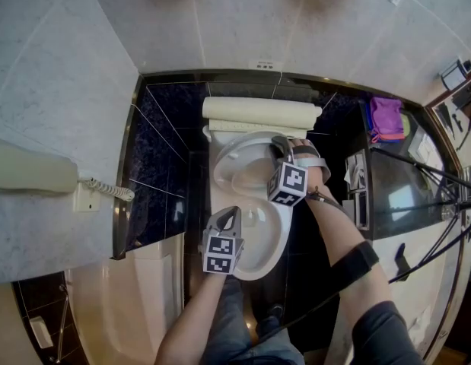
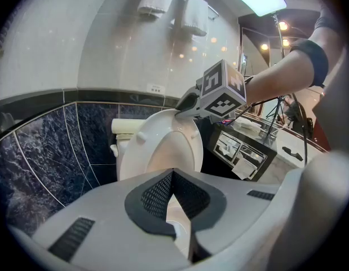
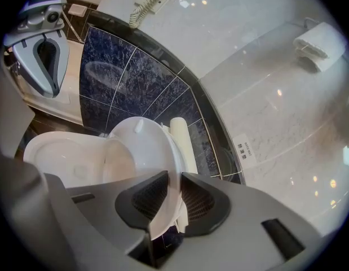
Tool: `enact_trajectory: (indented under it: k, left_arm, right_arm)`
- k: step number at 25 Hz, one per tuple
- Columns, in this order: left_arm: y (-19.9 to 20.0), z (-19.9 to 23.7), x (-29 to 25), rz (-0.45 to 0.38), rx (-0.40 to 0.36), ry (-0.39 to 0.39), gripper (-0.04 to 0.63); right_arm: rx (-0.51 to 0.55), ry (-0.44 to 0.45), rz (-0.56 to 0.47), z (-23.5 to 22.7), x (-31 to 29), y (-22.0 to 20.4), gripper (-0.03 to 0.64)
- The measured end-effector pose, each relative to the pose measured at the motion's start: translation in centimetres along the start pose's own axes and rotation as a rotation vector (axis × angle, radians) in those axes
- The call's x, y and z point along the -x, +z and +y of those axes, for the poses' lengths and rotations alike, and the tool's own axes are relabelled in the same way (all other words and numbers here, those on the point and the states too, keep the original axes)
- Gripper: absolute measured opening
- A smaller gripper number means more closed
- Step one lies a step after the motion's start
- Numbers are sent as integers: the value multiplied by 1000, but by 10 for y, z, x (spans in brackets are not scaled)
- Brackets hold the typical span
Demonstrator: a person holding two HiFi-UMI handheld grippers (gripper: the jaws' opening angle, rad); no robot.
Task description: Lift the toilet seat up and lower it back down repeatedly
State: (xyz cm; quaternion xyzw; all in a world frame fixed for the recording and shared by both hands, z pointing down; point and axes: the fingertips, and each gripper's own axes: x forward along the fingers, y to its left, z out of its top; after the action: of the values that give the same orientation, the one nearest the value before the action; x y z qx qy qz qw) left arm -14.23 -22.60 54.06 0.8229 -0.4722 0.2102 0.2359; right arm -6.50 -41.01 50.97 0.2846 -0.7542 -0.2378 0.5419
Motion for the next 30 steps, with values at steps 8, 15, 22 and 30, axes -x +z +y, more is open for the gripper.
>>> enact_trajectory:
  k: [8,15,22,30]
  left_arm:
    - [-22,-20,11,18,8,11,-9]
    - [-54,-44,23,41,6,20,-9]
    - [-85,-55,35,53,26,52,-9]
    - [-108,-72,38,59,25,61,-9]
  right_arm:
    - [21,-49,-19,34,43,5,91]
    - [47,-129,-47,76,88,8,87]
    - [41,-155,-86,131,130,13,86]
    - [49,-97,-108,213,167,8,91]
